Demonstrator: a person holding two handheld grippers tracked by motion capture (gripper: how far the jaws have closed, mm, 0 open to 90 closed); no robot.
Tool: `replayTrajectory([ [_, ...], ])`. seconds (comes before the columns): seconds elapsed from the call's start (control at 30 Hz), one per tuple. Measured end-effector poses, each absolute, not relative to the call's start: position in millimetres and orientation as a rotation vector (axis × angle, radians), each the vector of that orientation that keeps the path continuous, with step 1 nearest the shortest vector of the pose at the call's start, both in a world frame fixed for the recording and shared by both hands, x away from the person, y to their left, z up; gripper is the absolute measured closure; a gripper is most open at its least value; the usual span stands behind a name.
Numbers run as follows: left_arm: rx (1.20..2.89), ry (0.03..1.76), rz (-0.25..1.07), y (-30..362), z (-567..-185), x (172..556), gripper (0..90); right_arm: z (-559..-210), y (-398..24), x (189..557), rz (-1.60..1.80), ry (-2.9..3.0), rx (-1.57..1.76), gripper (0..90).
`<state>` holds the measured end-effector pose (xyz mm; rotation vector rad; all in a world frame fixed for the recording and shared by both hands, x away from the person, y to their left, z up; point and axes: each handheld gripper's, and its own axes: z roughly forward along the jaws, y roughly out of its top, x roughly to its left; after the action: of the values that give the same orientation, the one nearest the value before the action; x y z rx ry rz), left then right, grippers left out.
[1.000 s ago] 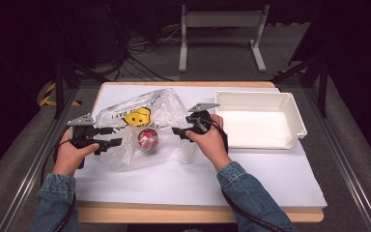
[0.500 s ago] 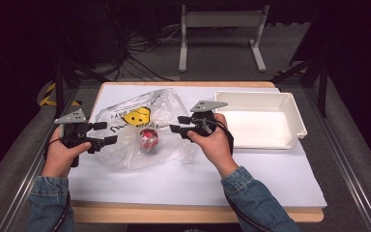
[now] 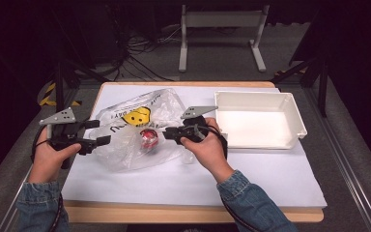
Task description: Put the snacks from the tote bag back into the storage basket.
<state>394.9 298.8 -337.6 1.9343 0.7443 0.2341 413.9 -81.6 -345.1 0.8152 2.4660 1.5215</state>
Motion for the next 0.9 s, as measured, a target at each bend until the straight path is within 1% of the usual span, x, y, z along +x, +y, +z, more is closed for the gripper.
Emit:
replayTrajectory([
  [0.07, 1.933, 0.751, 0.243, 299, -335, 391, 16.3, -346, -77, 413, 1.511, 2.467, 0.820, 68.5],
  [0.13, 1.928, 0.759, 0.245, 299, -333, 388, 16.0, -348, -71, 413, 1.496, 2.476, 0.830, 58.9],
  [0.17, 1.928, 0.759, 0.245, 299, -333, 388, 16.0, -348, -71, 413, 1.496, 2.476, 0.830, 58.9],
  [0.2, 1.932, 0.757, 0.251, 300, -331, 386, 16.0, -349, -69, 413, 1.490, 2.477, 0.836, 54.9],
  [0.23, 1.928, 0.764, 0.252, 300, -331, 384, 15.7, -352, -62, 413, 1.460, 2.483, 0.840, 46.2],
  [0.27, 1.921, 0.770, 0.257, 301, -330, 382, 15.7, -353, -60, 413, 1.452, 2.485, 0.841, 43.6],
  [0.4, 1.923, 0.775, 0.266, 303, -329, 378, 15.5, -358, -52, 414, 1.431, 2.508, 0.837, 41.6],
  [0.53, 1.927, 0.783, 0.273, 305, -329, 375, 15.4, -363, -46, 416, 1.397, 2.505, 0.840, 43.9],
  [0.6, 1.925, 0.791, 0.268, 306, -330, 374, 15.4, -364, -45, 417, 1.394, 2.508, 0.850, 43.7],
  [0.63, 1.926, 0.792, 0.271, 307, -330, 374, 15.4, -365, -44, 418, 1.393, 2.507, 0.856, 41.5],
  [0.67, 1.923, 0.797, 0.275, 307, -331, 373, 15.4, -366, -41, 419, 1.395, 2.502, 0.865, 37.5],
  [0.7, 1.922, 0.798, 0.276, 308, -331, 373, 15.4, -367, -37, 419, 1.406, 2.484, 0.873, 29.4],
  [0.73, 1.924, 0.802, 0.274, 309, -331, 372, 15.4, -367, -37, 419, 1.406, 2.484, 0.873, 29.4],
  [0.83, 1.916, 0.812, 0.276, 312, -331, 370, 15.4, -371, -26, 420, 1.382, 2.491, 0.867, 19.5],
  [0.9, 1.919, 0.808, 0.279, 313, -331, 370, 15.4, -372, -22, 420, 1.368, 2.503, 0.865, 17.2],
])
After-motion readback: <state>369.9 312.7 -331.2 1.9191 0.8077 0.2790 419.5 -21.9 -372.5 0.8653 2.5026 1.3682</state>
